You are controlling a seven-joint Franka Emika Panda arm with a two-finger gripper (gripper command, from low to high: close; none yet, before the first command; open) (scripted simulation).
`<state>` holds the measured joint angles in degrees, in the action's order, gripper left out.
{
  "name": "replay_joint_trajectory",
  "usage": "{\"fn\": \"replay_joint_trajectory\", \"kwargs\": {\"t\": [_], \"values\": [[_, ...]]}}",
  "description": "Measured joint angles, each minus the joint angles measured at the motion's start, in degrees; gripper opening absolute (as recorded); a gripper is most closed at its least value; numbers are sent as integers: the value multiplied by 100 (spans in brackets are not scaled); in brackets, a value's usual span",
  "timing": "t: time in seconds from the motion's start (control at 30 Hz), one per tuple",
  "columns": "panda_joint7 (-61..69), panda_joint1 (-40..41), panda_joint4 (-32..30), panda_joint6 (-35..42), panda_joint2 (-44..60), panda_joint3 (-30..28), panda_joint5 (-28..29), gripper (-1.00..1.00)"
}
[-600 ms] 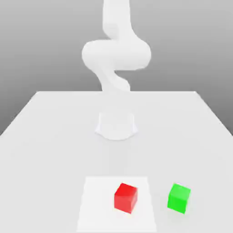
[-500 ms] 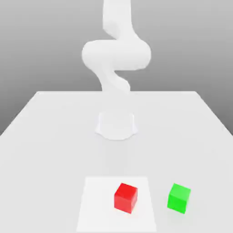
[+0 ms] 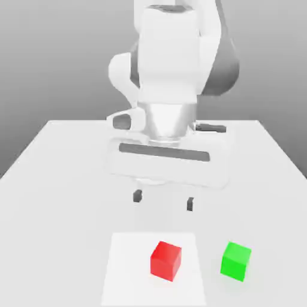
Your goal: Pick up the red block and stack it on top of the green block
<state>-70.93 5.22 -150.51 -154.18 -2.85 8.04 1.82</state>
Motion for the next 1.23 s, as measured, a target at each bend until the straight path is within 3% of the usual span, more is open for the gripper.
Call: {"fn": "replay_joint_trajectory", "kwargs": {"t": [0.27, 0.3, 0.53, 0.73, 0.93, 1.13, 1.17, 1.23], "values": [[-653, -216, -169, -1171, 1659, -247, 345, 0], [-706, -275, -140, -1338, 1858, -322, 414, -100], [-726, -286, -134, -1384, 1904, -337, 437, -100], [-404, -252, -276, -477, 850, -127, -1, -100], [-363, -1413, 53, 234, 466, 540, -115, -100], [-776, -1664, 181, -531, 1385, 330, 443, -100], [-824, -1695, 186, -633, 1497, 288, 508, 100], [-824, -1694, 186, -633, 1497, 288, 508, 100]]}}
